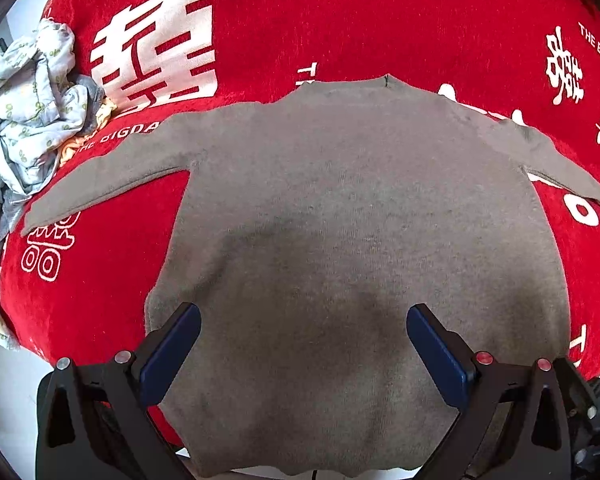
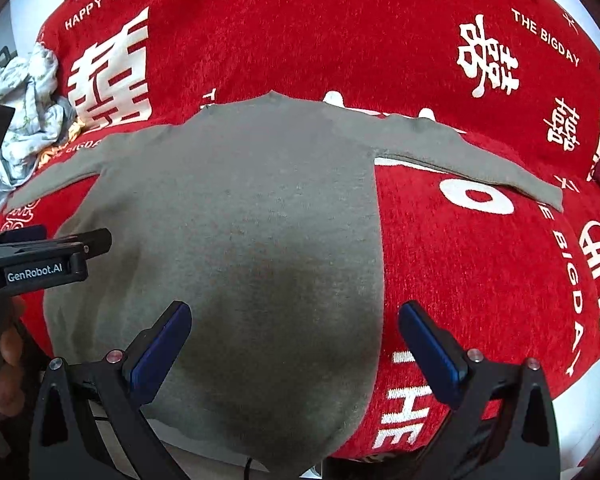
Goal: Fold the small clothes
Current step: 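Position both grippers over the grey sweater, smoothing it flat, then grasp the sweater sleeve cuff with the right gripper, then fold the sleeve across the sweater body with the right gripper and release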
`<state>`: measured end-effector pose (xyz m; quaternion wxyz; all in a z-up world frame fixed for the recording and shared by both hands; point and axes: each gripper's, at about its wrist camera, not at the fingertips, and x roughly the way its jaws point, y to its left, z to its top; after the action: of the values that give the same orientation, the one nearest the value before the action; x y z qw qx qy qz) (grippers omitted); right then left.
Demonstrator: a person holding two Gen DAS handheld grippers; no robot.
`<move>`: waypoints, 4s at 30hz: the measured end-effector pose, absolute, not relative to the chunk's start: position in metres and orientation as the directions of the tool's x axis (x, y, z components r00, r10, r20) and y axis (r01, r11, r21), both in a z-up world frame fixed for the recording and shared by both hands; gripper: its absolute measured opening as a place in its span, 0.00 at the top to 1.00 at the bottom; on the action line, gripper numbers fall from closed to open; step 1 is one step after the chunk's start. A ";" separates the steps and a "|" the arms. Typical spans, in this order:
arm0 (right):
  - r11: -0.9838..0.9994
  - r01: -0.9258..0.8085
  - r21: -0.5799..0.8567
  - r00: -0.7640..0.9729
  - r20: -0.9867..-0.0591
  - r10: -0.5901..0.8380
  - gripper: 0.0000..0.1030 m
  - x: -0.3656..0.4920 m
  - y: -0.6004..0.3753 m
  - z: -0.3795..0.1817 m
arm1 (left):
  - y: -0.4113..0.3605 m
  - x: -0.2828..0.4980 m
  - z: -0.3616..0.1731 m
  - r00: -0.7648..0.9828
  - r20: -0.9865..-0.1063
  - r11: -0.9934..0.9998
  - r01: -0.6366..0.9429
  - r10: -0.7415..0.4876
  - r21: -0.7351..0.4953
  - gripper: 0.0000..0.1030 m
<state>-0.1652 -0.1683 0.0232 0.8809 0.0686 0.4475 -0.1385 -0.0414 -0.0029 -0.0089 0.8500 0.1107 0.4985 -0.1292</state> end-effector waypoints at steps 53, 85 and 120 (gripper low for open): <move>0.582 0.666 0.467 0.670 -0.717 -0.192 0.68 -0.117 -0.626 -0.020 | -0.267 0.126 -0.072 0.286 -0.948 0.932 0.362 -0.137 -0.025 0.00; 0.824 0.553 0.123 0.694 -0.616 -0.373 0.94 -0.054 -0.483 0.102 | -0.190 0.135 -0.047 0.261 -0.942 0.949 0.289 -0.209 -0.130 0.00; 0.955 0.104 0.276 0.704 -0.699 0.125 0.21 0.123 -0.193 0.019 | 0.090 0.178 -0.038 0.345 -0.910 0.967 -0.023 -0.231 -0.255 0.00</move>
<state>0.1232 -0.1931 0.0192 0.9109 0.1491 0.3847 0.0059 0.1783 0.0898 -0.0376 0.8125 -0.1120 0.5686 -0.0640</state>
